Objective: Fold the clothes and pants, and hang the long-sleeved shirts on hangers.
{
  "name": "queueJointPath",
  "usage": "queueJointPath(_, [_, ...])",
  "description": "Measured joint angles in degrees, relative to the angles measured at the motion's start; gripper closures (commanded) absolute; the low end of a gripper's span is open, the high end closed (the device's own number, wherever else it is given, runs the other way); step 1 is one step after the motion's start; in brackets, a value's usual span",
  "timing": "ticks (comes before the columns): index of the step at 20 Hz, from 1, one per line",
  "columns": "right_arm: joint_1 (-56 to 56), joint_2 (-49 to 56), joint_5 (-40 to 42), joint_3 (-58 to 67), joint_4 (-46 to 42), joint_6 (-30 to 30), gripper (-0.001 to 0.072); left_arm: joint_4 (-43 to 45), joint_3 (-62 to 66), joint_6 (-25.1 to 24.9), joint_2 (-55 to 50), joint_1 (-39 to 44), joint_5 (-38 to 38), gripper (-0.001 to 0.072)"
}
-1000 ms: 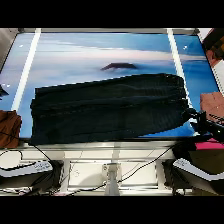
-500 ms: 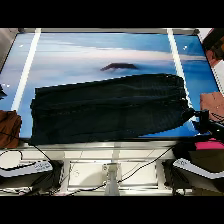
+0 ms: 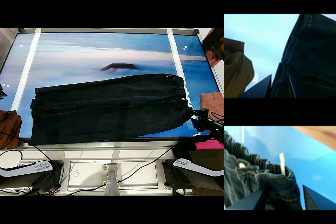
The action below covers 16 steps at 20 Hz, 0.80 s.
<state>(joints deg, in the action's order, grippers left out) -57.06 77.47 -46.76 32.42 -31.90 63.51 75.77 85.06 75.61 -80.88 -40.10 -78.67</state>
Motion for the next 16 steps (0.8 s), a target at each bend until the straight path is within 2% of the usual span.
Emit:
queueJointPath(4, [0.0,0.1,-3.2,-0.1,-1.0,-3.4,0.0169,0.0,0.0,0.0,0.0,0.0,0.0,0.0468])
queueJointPath(5, [0.0,0.2,-3.7,-0.1,-1.4,-4.0,0.0214,0.0,0.0,0.0,0.0,0.0,0.0,0.0468])
queueJointPath(6, [0.0,0.2,-4.2,-0.1,-2.2,-4.5,0.0309,0.0,0.0,0.0,0.0,0.0,0.0,0.0468])
queueJointPath(7, [0.0,0.2,-4.4,-0.1,-3.1,-4.9,0.0375,0.0,0.0,0.0,0.0,0.0,0.0,0.0468])
queueJointPath(10, [0.0,0.3,-4.0,-0.1,-4.2,-5.6,0.0535,0.0,0.0,0.0,0.0,0.0,0.0,0.0468])
queueJointPath(11, [0.0,0.3,-3.7,-0.1,-4.5,-5.7,0.065,0.0,0.0,0.0,0.0,0.0,0.0,0.0468])
queueJointPath(12, [0.0,0.3,-3.3,-0.1,-4.6,-5.8,0.0678,0.0,0.0,0.0,0.0,0.0,0.0,0.0468])
queueJointPath(16, [0.1,0.2,-2.0,-0.1,-2.3,-6.3,0.0679,-0.1,-0.1,1.1,0.0,0.0,-0.5,0.0467])
